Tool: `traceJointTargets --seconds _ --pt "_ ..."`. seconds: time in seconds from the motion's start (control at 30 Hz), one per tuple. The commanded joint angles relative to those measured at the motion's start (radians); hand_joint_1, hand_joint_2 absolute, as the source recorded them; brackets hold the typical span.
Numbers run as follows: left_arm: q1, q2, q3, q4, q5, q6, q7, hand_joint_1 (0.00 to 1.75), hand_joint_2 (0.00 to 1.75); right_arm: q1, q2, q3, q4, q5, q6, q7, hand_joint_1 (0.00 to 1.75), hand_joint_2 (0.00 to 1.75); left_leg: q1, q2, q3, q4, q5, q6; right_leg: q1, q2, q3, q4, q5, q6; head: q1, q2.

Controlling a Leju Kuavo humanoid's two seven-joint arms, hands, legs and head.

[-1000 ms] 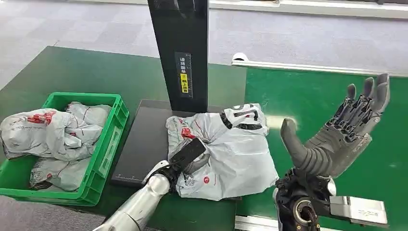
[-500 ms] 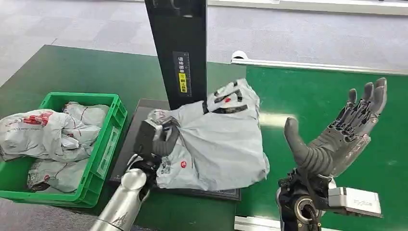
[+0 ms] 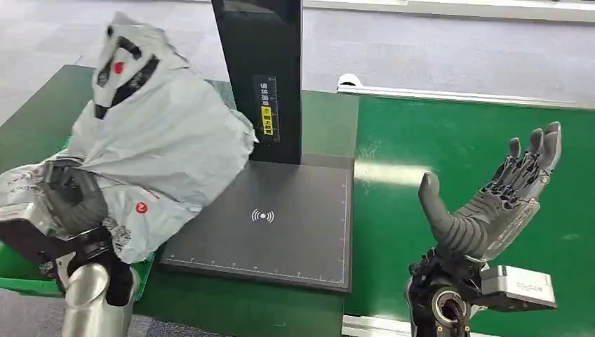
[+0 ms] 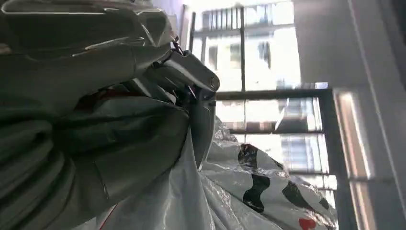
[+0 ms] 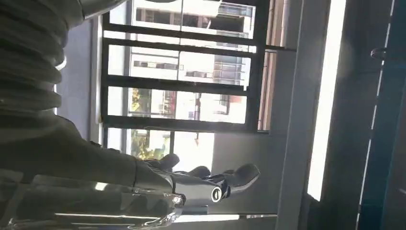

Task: Moved the parcel from conveyor to table for the left to box.

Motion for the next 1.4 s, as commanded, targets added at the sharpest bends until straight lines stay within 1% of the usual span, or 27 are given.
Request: traceJointTargets --seconds 0.03,0.27,0.33,0.37,0.43,0.6,0.67,0.73,0.77,0.8,0.83,0.87,0.9,0.93,0.97,1.0,1.03,1.07,1.1,1.13,1.2,1.23,1.27,1.3,1.33,1.37,1.4 --pt "-0.029 0.058 0.379 0.18 -0.074 0.12 0.029 1.75 1.75 0.015 -0.005 -0.018 0.04 -0.009 -0.012 0.022 0.0 1.75 0.0 0.003 0.003 -0.002 0.001 0.0 0.0 0.003 0.002 -0.002 0.001 -0.001 0.0 0.0" --pt "-0.086 0.096 0.392 0.419 -0.371 0.157 0.145 1.75 1.75 0.042 -0.011 -0.022 0.016 -0.014 -0.023 0.033 0.0 1.75 0.0 -0.001 0.005 -0.005 0.003 0.0 0.001 -0.001 0.004 -0.005 0.002 -0.001 0.0 0.0" --pt "-0.108 0.122 0.365 0.549 -0.592 0.173 0.301 1.75 1.75 0.048 -0.009 -0.019 0.01 -0.009 -0.026 0.043 0.0 1.75 0.0 -0.001 0.004 -0.004 0.002 0.0 0.0 -0.001 0.003 -0.004 0.002 -0.001 0.0 0.0" --pt "-0.115 0.12 0.368 0.564 -0.596 0.171 0.3 1.75 1.75 0.05 -0.009 -0.019 0.008 -0.008 -0.026 0.044 0.0 1.75 0.0 -0.001 0.004 -0.004 0.003 0.0 0.0 -0.001 0.004 -0.003 0.001 -0.001 0.0 0.0" --pt "-0.15 0.139 0.352 0.698 -0.757 0.147 0.391 1.75 1.75 0.053 -0.009 -0.014 0.007 0.0 -0.023 0.056 0.0 1.75 0.0 -0.002 0.004 -0.005 0.004 0.0 0.0 -0.001 0.004 -0.005 0.002 -0.001 0.0 0.0" --pt "-0.193 0.149 0.336 0.842 -0.903 0.132 0.466 1.75 1.75 0.048 -0.01 -0.01 0.018 0.001 -0.013 0.064 0.0 1.75 -0.001 -0.004 0.004 -0.004 0.003 0.0 0.0 -0.003 0.003 -0.002 0.001 -0.001 0.0 0.0" --pt "-0.207 0.165 0.309 0.893 -1.007 0.138 0.547 1.75 1.75 0.039 -0.007 -0.007 0.023 0.001 -0.009 0.069 0.0 1.75 0.0 -0.005 0.005 -0.005 0.005 -0.001 0.0 -0.004 0.005 -0.005 0.003 -0.002 -0.002 0.0" --pt "-0.226 0.19 0.263 0.948 -1.167 0.174 0.675 1.75 1.75 0.028 -0.001 -0.003 0.026 0.002 -0.002 0.078 0.0 1.75 -0.001 -0.012 0.008 -0.006 0.007 -0.001 -0.001 -0.012 0.009 -0.004 0.002 -0.003 -0.001 0.0" --pt "-0.228 0.191 0.264 0.95 -1.169 0.172 0.676 1.75 1.75 0.026 0.0 -0.002 0.027 0.003 -0.002 0.079 0.0 1.75 -0.002 -0.015 0.012 -0.005 0.005 -0.001 -0.003 -0.015 0.012 -0.001 -0.002 -0.003 0.0 0.0" --pt "-0.239 0.2 0.258 0.973 -1.251 0.185 0.731 1.75 1.75 0.027 0.004 -0.003 0.028 0.007 -0.002 0.086 0.0 1.75 -0.002 -0.015 0.01 -0.007 0.007 -0.002 -0.002 -0.015 0.011 -0.002 0.001 -0.004 0.0 0.0" --pt "-0.249 0.201 0.271 0.983 -1.295 0.19 0.751 1.75 1.75 0.028 0.006 -0.003 0.029 0.009 -0.001 0.089 0.0 1.75 -0.003 -0.017 0.015 -0.008 0.003 0.0 -0.004 -0.017 0.015 -0.001 -0.002 -0.004 0.0 0.0" --pt "-0.256 0.202 0.278 0.988 -1.32 0.194 0.761 1.75 1.75 0.029 0.008 -0.002 0.029 0.012 0.0 0.091 0.0 1.75 -0.003 -0.015 0.008 -0.01 0.007 -0.001 -0.003 -0.015 0.007 -0.002 0.003 -0.005 -0.001 0.0" --pt "-0.269 0.197 0.302 0.98 -1.31 0.22 0.728 1.75 1.75 0.033 0.011 -0.005 0.029 0.014 -0.004 0.091 0.0 1.75 -0.003 -0.015 0.01 -0.009 0.006 -0.001 -0.004 -0.015 0.009 0.0 0.002 -0.005 0.0 0.0" --pt "-0.28 0.195 0.311 0.978 -1.31 0.223 0.72 1.75 1.75 0.035 0.011 -0.006 0.029 0.015 -0.004 0.091 0.0 1.75 -0.004 -0.017 0.019 -0.008 0.0 -0.001 -0.005 -0.017 0.018 0.002 -0.004 -0.004 -0.001 0.0" --pt "-0.285 0.195 0.311 0.976 -1.31 0.221 0.72 1.75 1.75 0.036 0.01 -0.007 0.029 0.015 -0.004 0.091 0.0 1.75 -0.002 -0.014 0.009 -0.009 0.005 -0.002 -0.003 -0.015 0.008 0.001 0.002 -0.006 0.0 0.0" --pt "-0.285 0.181 0.334 0.947 -1.276 0.25 0.673 1.66 1.75 0.039 0.012 -0.011 0.027 0.015 -0.006 0.091 0.0 1.75 -0.002 -0.017 0.018 -0.006 -0.001 -0.002 -0.003 -0.018 0.017 0.004 -0.003 -0.007 -0.001 0.0" --pt "-0.286 0.17 0.352 0.92 -1.238 0.284 0.619 0.17 1.75 0.04 0.012 -0.014 0.026 0.014 -0.006 0.091 0.0 1.75 -0.002 -0.015 0.008 -0.007 0.004 -0.003 -0.003 -0.016 0.006 0.004 0.003 -0.008 0.0 0.0" --pt "-0.286 0.156 0.368 0.884 -1.193 0.293 0.569 0.0 1.75 0.041 0.012 -0.015 0.027 0.013 -0.006 0.09 0.0 1.75 -0.002 -0.018 0.018 -0.006 0.001 -0.002 -0.003 -0.019 0.016 0.005 -0.002 -0.008 -0.001 0.0" --pt "-0.283 0.134 0.388 0.832 -1.095 0.293 0.481 0.0 1.75 0.041 0.01 -0.017 0.029 0.011 -0.009 0.087 0.0 1.75 -0.002 -0.019 0.02 -0.007 0.003 -0.003 -0.003 -0.022 0.018 0.006 -0.003 -0.01 0.0 0.0" --pt "-0.281 0.117 0.401 0.788 -1.032 0.293 0.419 0.0 1.75 0.041 0.009 -0.018 0.03 0.009 -0.01 0.084 0.0 1.75 0.0 -0.018 0.009 -0.007 0.01 -0.005 -0.001 -0.021 0.007 0.005 0.002 -0.011 0.0 0.0" --pt "-0.277 0.108 0.4 0.767 -0.986 0.293 0.384 0.0 1.75 0.04 0.007 -0.019 0.035 0.007 -0.011 0.08 0.0 1.75 0.001 -0.02 0.019 -0.01 0.011 -0.005 0.0 -0.025 0.011 0.002 0.0 -0.013 0.0 0.0" --pt "-0.263 0.074 0.436 0.685 -0.948 0.293 0.306 0.0 1.75 0.038 0.006 -0.018 0.039 0.004 -0.016 0.074 0.0 1.75 0.002 -0.017 0.003 -0.012 0.018 -0.004 0.002 -0.021 -0.005 -0.002 0.009 -0.013 0.0 0.0" --pt "-0.257 0.064 0.437 0.656 -0.89 0.293 0.26 0.0 1.75 0.038 0.004 -0.016 0.043 0.002 -0.019 0.071 0.0 1.75 0.002 -0.018 0.017 -0.01 0.013 -0.006 0.001 -0.023 0.01 0.001 0.001 -0.013 0.0 0.0" --pt "-0.257 0.064 0.437 0.656 -0.89 0.293 0.26 0.0 1.75 0.038 0.004 -0.016 0.043 0.002 -0.019 0.071 0.0 1.75 0.002 -0.017 0.013 -0.011 0.016 -0.009 0.001 -0.022 0.006 0.0 0.003 -0.013 0.0 0.0" --pt "-0.237 0.043 0.43 0.589 -0.772 0.293 0.176 0.0 1.75 0.038 0.001 -0.013 0.054 -0.003 -0.023 0.063 0.0 1.75 0.002 -0.018 0.017 -0.012 0.014 -0.008 0.001 -0.023 0.01 0.0 0.001 -0.012 0.0 0.0" --pt "-0.231 0.043 0.419 0.576 -0.767 0.293 0.181 0.0 1.75 0.037 0.001 -0.012 0.058 -0.004 -0.023 0.06 0.0 1.75 0.002 -0.016 0.015 -0.012 0.015 -0.008 0.001 -0.021 0.008 -0.002 0.003 -0.012 0.0 0.0" --pt "-0.224 0.042 0.409 0.557 -0.744 0.293 0.176 0.0 1.75 0.037 0.001 -0.012 0.06 -0.005 -0.024 0.058 0.0 1.75 0.001 -0.015 0.021 -0.012 0.012 -0.009 0.001 -0.021 0.014 -0.001 0.0 -0.012 0.0 0.0"
